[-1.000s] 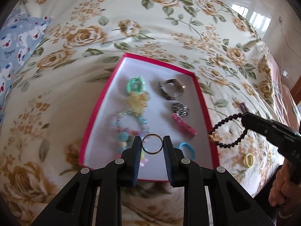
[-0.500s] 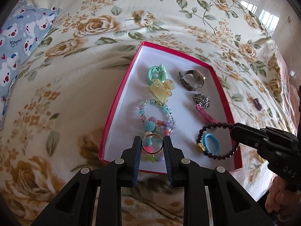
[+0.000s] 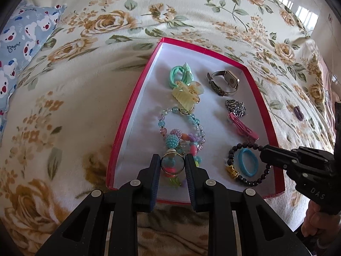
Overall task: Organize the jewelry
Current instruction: 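Carry the gold ring and black bead bracelet into the box and release both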
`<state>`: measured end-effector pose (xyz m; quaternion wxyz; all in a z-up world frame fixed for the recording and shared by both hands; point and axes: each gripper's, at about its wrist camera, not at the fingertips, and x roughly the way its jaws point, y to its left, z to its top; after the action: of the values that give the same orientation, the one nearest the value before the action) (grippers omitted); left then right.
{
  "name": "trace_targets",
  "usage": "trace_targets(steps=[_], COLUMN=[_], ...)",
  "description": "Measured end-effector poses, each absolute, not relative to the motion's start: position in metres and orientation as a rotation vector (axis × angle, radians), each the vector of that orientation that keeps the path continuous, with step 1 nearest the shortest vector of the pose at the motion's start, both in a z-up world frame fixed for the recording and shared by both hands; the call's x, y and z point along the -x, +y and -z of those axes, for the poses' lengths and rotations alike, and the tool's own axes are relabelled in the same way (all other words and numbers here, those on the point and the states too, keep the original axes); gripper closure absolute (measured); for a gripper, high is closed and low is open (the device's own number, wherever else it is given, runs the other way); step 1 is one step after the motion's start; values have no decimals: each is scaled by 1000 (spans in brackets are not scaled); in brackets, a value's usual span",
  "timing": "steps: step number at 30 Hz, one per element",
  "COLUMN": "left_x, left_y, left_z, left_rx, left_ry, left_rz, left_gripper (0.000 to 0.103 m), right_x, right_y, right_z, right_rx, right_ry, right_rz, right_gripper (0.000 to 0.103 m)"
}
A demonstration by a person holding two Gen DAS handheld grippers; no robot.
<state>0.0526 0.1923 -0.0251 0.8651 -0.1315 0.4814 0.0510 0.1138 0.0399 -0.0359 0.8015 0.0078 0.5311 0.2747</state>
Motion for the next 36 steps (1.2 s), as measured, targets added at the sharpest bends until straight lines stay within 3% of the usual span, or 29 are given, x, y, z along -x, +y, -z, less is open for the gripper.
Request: trace_targets(steps=[32,36], left_x=[-52,-49], left_y=[193,193], left_z=[26,23], left_rx=[286,292], left_ry=[1010,1009], left_rz=[-110,-113], left_gripper=[78,72], right_x=[-118,-116], right_y=[39,36], right_z=[41,36], right_rx=[-30,-53], right_ry=[1164,1151], right_rz=[-587,-590], right_gripper=[89,76])
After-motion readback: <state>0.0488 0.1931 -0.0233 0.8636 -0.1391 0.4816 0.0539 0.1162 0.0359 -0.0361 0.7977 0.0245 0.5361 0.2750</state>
